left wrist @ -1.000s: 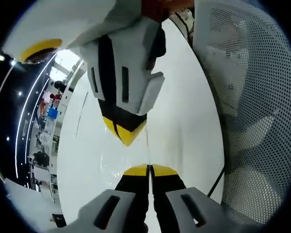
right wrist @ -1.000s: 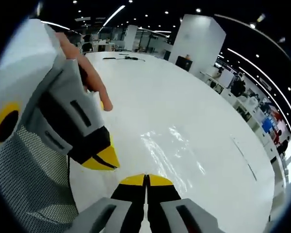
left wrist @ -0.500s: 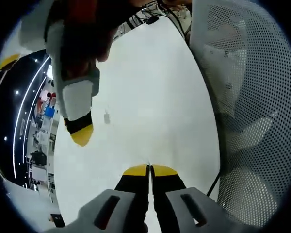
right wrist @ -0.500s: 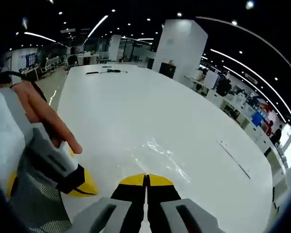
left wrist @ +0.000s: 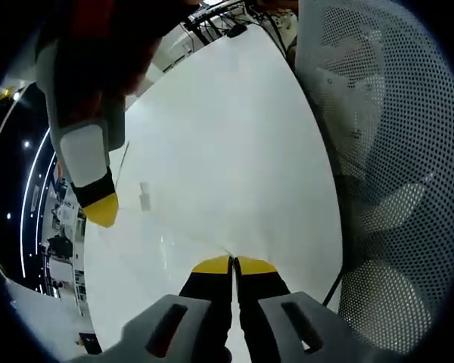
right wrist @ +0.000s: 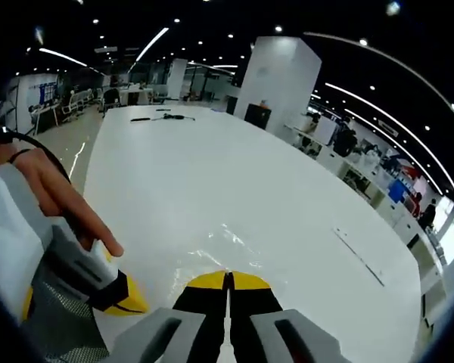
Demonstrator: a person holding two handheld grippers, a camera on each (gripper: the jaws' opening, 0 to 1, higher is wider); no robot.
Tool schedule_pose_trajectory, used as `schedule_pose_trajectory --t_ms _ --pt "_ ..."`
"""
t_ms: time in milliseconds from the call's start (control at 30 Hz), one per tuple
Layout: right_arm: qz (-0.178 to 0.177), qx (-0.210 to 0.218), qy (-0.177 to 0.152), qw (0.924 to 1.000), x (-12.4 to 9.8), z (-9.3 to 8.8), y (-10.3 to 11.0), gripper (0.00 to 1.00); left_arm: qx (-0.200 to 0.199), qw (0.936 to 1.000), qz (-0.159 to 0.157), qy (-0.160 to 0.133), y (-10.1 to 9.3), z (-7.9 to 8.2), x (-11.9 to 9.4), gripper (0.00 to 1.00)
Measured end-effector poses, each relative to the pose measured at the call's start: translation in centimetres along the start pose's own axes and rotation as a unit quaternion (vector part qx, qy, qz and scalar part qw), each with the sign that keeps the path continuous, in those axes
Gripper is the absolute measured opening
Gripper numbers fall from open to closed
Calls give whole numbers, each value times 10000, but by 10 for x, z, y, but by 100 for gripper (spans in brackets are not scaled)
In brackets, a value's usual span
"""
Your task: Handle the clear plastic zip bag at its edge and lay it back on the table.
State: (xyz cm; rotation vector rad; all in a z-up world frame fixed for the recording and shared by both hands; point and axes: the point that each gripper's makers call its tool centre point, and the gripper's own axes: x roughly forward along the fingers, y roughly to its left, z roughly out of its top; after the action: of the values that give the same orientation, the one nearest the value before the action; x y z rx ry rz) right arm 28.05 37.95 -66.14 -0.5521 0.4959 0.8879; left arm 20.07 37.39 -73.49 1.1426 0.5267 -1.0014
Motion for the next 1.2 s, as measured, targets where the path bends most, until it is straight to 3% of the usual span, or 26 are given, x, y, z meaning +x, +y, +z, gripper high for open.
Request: schedule_pose_trajectory --t_ms 467,1200 --pt "28 9 -1 10000 5 -2 -2 0 -65 10000 -5 12 0 -2 -1 0" --pt "453 -267 211 9984 9 -18 23 0 -297 9992 228 110 16 -5 1 0"
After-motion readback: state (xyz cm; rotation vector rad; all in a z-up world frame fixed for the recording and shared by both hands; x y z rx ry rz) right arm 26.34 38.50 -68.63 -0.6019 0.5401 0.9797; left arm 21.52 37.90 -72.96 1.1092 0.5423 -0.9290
